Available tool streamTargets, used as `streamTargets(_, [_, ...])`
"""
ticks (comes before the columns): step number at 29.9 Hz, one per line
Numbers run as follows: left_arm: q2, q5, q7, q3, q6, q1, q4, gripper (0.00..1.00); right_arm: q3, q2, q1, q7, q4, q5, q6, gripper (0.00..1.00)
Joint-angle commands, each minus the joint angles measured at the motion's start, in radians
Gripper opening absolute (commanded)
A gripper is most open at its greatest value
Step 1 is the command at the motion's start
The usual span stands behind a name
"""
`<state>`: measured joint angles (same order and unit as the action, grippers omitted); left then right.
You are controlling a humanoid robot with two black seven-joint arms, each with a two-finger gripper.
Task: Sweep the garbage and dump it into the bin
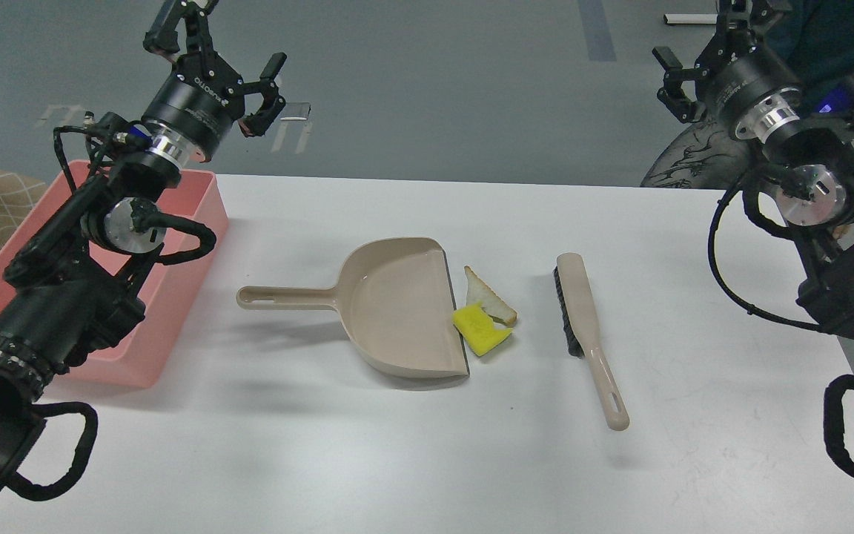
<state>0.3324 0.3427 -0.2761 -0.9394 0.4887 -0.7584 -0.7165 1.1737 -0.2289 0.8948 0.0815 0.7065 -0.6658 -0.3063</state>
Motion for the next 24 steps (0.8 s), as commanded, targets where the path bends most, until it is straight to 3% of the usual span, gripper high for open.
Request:
streamTargets(1, [-0.003,-0.001,-0.002,0.056,0.000,0.004,0.002,0.98,0.000,-0.003,-0.016,0.001,0.001,0.000,0.000,1.00])
streamTargets(19, [0.011,-0.008,-0.017,0.031,0.000,-0.041,0.008,0.98,0.003,0.008,-0.028,0.012,-0.019,0.002,0.006,1.00])
streamTargets(24, [-0.022,-0.031,-0.037,-0.062,0.000,-0.041,0.067,0.98,0.003,0.008,-0.037,0.012,-0.024,0.000,0.010,1.00])
